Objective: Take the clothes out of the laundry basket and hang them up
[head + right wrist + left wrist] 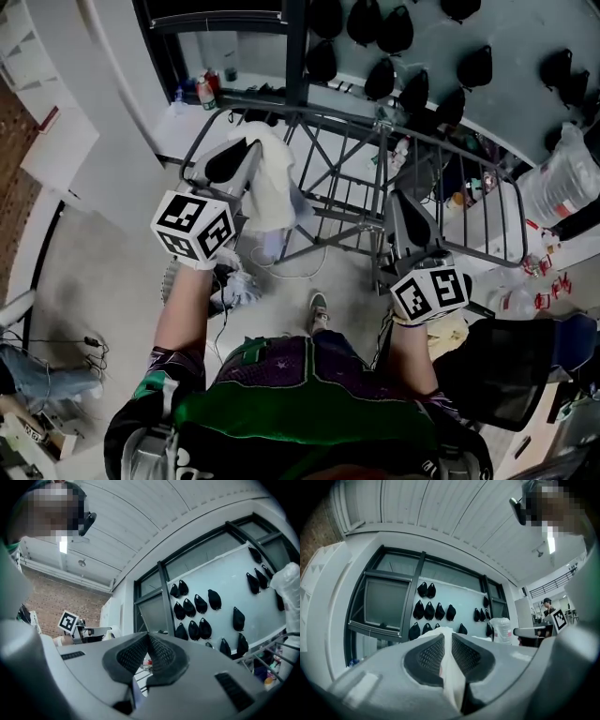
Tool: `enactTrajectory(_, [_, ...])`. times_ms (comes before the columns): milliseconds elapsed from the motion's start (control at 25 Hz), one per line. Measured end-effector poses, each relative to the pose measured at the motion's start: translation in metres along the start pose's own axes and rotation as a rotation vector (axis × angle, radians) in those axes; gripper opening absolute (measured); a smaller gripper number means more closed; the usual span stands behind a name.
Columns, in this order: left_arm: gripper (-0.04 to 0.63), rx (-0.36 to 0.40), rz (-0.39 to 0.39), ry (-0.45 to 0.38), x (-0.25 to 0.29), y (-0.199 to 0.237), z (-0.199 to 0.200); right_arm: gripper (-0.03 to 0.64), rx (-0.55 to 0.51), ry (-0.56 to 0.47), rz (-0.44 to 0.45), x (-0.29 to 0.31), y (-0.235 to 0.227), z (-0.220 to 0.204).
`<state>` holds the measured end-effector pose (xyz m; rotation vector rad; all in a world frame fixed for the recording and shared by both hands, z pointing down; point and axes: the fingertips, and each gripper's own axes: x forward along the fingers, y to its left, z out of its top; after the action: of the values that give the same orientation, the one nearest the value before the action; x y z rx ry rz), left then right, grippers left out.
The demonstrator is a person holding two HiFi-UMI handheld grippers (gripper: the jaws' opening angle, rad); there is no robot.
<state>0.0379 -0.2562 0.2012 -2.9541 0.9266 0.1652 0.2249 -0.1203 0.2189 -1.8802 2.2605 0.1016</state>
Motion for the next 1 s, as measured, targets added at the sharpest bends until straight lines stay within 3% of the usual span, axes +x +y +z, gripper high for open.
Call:
enactTrajectory(240, [0.055,0.014,-0.013,-0.045,0.055,0.011,0.031,0.0,-0.001,-0.024,0.042,0.044,-0.032,0.01])
enactTrajectory(480, [0.055,0.042,-0.065,-0.083,0.136,0.011,0.057,0.001,0.013,-0.036,0.023,0.075,-0.084,0.013])
enactTrajectory(1000, [0.055,0.08,-0.194,-0.194,0.272,-0.036,0.109,0.002,0.033,-0.078,-0.043,0.092,-0.188,0.014])
